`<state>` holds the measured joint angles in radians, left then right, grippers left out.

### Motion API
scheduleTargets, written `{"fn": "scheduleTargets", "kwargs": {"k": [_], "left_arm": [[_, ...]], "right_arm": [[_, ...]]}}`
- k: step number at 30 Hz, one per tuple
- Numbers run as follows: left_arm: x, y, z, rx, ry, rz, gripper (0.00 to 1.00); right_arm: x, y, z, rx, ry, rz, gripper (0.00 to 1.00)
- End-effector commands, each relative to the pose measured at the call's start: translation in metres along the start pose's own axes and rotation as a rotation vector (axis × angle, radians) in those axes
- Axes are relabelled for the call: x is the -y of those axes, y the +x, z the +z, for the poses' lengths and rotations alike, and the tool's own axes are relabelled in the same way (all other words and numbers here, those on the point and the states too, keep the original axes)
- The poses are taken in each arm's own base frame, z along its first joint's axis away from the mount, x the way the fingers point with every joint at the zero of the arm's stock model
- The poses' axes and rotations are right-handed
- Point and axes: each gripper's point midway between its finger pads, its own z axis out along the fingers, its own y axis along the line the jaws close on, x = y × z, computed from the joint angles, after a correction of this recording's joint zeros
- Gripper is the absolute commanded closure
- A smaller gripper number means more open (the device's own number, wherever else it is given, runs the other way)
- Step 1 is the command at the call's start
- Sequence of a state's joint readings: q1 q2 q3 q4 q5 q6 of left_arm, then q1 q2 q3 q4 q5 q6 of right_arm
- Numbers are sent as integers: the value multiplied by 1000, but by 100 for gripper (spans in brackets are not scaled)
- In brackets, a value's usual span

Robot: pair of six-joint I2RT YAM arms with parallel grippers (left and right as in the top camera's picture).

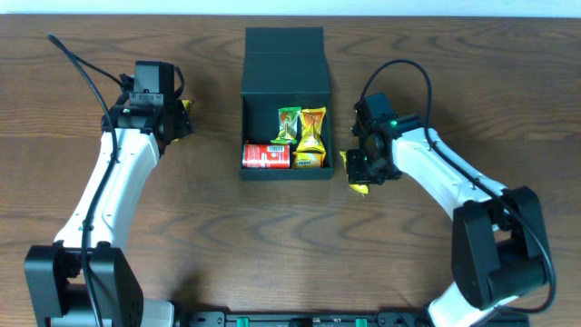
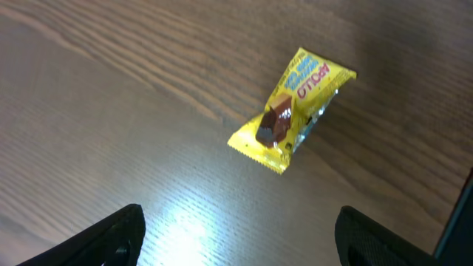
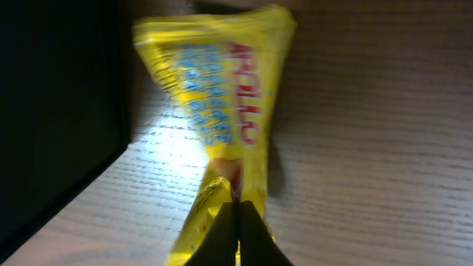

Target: Pack container

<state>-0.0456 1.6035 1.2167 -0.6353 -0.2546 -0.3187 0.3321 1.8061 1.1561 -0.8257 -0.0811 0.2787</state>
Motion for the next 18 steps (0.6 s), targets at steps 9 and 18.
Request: {"fn": "scheduleTargets", "kwargs": {"k": [9,18], "left_arm": [[14,-3,66,0,-25,182,15],[-6,-7,97,-9,-67,155,19]], "right_arm": [[-6,-6,-9,-7,-1,35,99],[-25,-57,-96,205,-49,18,98]]}}
